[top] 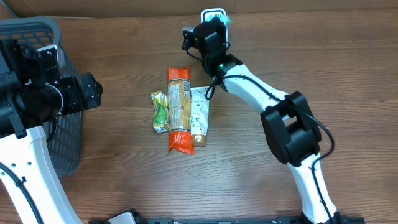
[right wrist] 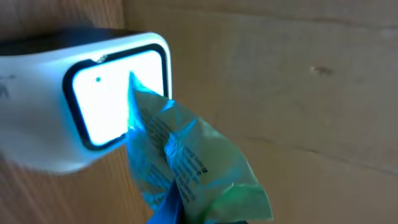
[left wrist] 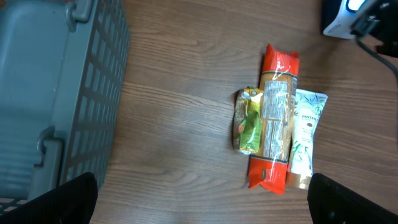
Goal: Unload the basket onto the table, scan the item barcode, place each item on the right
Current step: 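Hold the tissue pack barcode in front of the scanner window, then carry the tissue pack right and set it down at the table edge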
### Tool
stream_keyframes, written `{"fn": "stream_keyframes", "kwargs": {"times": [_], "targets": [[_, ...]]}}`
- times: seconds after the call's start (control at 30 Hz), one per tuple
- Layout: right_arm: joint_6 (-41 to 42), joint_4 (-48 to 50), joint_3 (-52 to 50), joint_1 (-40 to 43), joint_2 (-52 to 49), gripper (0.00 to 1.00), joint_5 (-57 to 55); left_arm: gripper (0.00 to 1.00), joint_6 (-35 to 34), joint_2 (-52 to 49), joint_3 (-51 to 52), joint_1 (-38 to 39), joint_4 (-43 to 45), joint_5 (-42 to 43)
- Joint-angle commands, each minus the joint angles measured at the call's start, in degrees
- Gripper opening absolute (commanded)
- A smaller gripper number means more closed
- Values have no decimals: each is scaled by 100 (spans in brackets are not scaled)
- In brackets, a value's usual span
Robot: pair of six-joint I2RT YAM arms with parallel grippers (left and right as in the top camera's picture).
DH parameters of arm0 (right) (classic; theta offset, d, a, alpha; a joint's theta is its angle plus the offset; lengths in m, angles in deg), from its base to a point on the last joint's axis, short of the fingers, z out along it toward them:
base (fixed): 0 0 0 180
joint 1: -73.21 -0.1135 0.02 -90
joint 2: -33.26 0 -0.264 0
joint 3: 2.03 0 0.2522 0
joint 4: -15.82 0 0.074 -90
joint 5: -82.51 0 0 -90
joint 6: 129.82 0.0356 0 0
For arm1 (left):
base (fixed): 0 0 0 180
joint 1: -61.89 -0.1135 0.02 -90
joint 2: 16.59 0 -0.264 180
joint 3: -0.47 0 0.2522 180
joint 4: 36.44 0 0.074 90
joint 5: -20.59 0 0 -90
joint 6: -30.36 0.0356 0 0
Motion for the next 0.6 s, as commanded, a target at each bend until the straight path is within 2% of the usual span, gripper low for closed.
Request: {"fn": "stream_keyframes", "kwargs": {"times": [0.0,0.07,0.17,0.27,0.37,0.47,0.57], "targets": [[1266,-304,107,20,1375,4,151,100,109,-31,-37,-22,-11,50],[1685,-533,107,17,1832,4,127,100,109,-31,-37,-22,-11,50],[2830,-1266,109,-39,2590,4,175,100,109,-31,-37,-22,-11,50],[4439,-2492,109,-46,3292,4,271,99,109,-31,-37,-22,-11,50],[6487,-3934,109,83,3783,4,540,99,109,-31,-37,-22,-11,50],[8513,-5353,107,608,3945,4,1709,100,109,-31,-37,-22,-11,50],[9221,-6186,-146,1609,3858,4,3521,100,109,-31,-37,-22,-11,50]]}}
